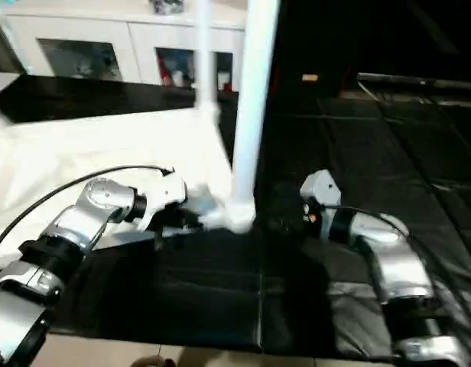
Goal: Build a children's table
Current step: Rotate leg to tighten
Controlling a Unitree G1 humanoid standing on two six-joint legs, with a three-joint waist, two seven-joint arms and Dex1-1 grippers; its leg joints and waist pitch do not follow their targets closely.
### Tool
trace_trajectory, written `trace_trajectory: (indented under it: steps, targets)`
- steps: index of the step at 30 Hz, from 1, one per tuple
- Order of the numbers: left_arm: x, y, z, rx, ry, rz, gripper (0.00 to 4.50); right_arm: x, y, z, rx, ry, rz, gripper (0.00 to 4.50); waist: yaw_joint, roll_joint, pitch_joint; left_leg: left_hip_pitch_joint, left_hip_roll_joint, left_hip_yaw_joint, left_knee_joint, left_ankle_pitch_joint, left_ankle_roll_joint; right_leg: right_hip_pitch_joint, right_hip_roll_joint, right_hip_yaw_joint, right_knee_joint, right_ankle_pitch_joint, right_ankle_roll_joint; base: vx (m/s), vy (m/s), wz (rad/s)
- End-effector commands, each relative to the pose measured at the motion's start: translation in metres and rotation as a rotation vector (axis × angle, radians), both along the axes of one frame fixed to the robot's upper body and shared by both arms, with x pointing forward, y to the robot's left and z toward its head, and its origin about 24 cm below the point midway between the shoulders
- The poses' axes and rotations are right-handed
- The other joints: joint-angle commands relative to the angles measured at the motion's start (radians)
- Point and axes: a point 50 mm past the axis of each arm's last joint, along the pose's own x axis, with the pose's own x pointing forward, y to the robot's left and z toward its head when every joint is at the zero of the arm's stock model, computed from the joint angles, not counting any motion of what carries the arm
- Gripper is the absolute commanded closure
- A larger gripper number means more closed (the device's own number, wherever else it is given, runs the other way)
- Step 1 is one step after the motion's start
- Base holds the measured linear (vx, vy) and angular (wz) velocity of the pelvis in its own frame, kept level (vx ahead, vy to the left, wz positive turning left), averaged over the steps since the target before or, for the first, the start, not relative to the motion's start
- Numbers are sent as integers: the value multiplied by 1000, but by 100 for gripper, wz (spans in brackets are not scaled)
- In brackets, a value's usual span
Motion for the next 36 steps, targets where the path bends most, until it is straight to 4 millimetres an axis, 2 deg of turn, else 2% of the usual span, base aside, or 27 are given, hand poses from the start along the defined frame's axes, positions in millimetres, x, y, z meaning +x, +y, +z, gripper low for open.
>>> trace_trajectory:
  steps: [1, 9, 13, 20, 22, 25, 27, 31, 36]
  targets:
    - [-8, -5, -4, 48, 19, -122, 450, -2, 3, 5, -29, 2, 84, 1, -3, -5, -76, 14, 42, -3, -55, -203, 73, 54, -72, 42, -54, -209, -225, 0, 0, 0]
    - [-17, -4, -3, 68, 40, -251, 450, -5, 10, -3, -90, 47, 223, 1, 7, -3, -76, 16, 42, -4, -55, -218, 55, 51, -75, 43, -53, -232, -223, 0, 0, 0]
    - [-18, -5, -3, 69, 38, -268, 450, -1, 15, -6, -79, 50, 226, 1, 6, -1, -77, 14, 42, -5, -55, -222, 48, 51, -74, 43, -51, -235, -223, 0, 0, 0]
    - [-20, -7, -4, 65, 50, -287, 450, 2, 23, -10, -50, 62, 234, 1, 7, 2, -74, 18, 42, -7, -57, -274, 29, 49, -74, 43, -55, -287, -215, 0, 0, 0]
    - [-21, -7, -4, 65, 54, -291, 450, 3, 24, -13, -46, 62, 235, 28, 7, 5, -76, 17, 42, -7, -56, -275, 26, 48, -75, 43, -54, -288, -215, 0, 0, 0]
    - [-21, -6, -4, 67, 58, -293, 450, 4, 24, -13, -39, 60, 235, 40, 7, 5, -77, 16, 42, -7, -55, -267, 28, 49, -73, 43, -51, -263, -220, 0, 0, 0]
    - [-21, -5, -4, 68, 61, -294, 450, 5, 24, -14, -32, 64, 239, 69, 6, 4, -78, 15, 41, -7, -55, -262, 32, 50, -72, 43, -50, -247, -226, 0, 0, 0]
    - [-22, -4, -5, 72, 69, -294, 450, 4, 23, -16, -27, 90, 251, 86, 7, 5, -78, 15, 41, -7, -54, -256, 37, 51, -71, 42, -48, -233, -233, 0, 0, 0]
    - [-22, -4, -6, 75, 73, -293, 450, 4, 23, -20, -28, 104, 251, 130, 6, 6, -77, 15, 41, -7, -54, -266, 34, 51, -72, 42, -50, -251, -231, 0, 0, 0]
